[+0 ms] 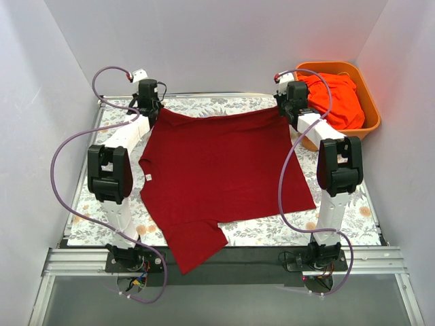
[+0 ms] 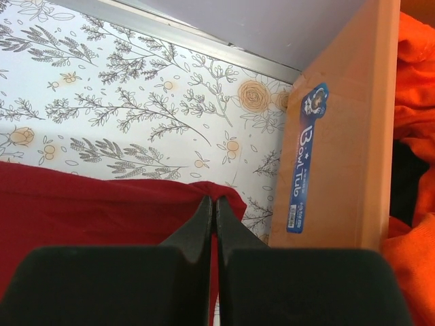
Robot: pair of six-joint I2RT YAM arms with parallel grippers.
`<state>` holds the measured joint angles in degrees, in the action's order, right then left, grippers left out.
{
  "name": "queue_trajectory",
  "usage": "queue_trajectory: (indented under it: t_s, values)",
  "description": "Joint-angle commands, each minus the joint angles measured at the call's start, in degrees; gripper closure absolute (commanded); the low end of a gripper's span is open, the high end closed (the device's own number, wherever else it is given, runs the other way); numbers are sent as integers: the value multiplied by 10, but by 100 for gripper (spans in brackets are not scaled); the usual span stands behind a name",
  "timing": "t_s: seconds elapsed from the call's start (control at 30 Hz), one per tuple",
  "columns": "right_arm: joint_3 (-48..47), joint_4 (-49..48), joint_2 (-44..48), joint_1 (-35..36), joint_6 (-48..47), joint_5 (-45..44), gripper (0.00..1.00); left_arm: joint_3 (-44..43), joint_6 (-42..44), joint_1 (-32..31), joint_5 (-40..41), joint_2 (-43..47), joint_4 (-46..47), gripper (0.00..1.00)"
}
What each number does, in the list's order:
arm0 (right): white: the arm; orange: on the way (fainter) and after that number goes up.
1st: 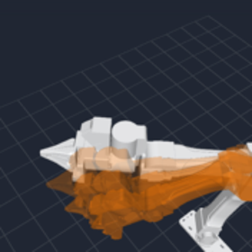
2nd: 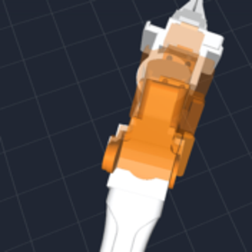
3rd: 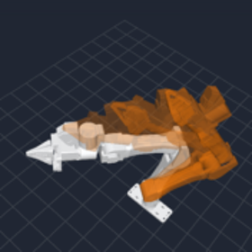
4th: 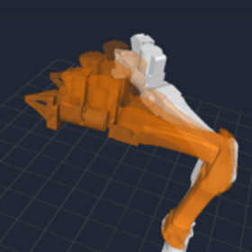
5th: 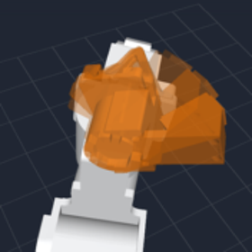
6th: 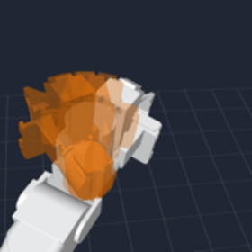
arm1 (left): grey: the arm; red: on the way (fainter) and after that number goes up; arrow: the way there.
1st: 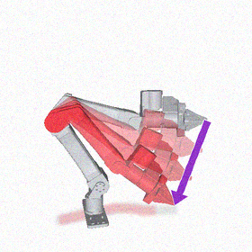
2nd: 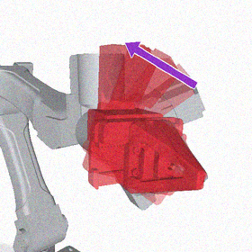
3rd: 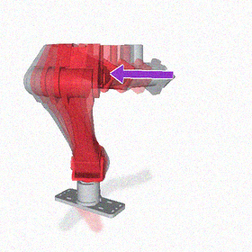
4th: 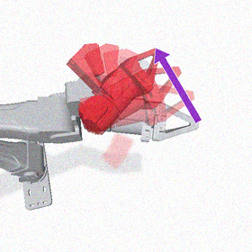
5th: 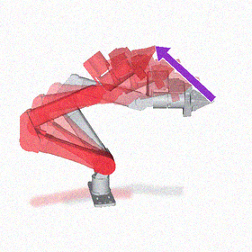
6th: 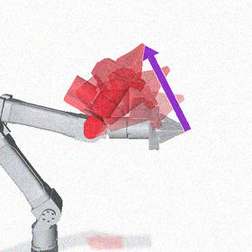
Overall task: Fold and stack the t-shirts
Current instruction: Flatten the tshirt out, then fold the tshirt
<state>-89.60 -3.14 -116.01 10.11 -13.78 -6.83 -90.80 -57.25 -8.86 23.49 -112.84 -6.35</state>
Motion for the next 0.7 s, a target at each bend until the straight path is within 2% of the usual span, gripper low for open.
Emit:
queue_trajectory:
  t_s: [0.0, 0.2, 0.4, 0.67]
  values:
    - [-25, -35, 3, -4, -9, -3, 99, 13, -83, 3, 10, 88, -66, 100]
    - [-4, -38, 17, -4, -12, 0, 99, 81, -143, 3, -10, 155, -85, 100]
    - [13, -37, 28, -5, -13, -13, 99, 113, -205, 3, -62, 204, -129, 100]
    - [31, -35, 40, -6, -19, -21, 99, 193, -280, 2, -57, 278, -151, 100]
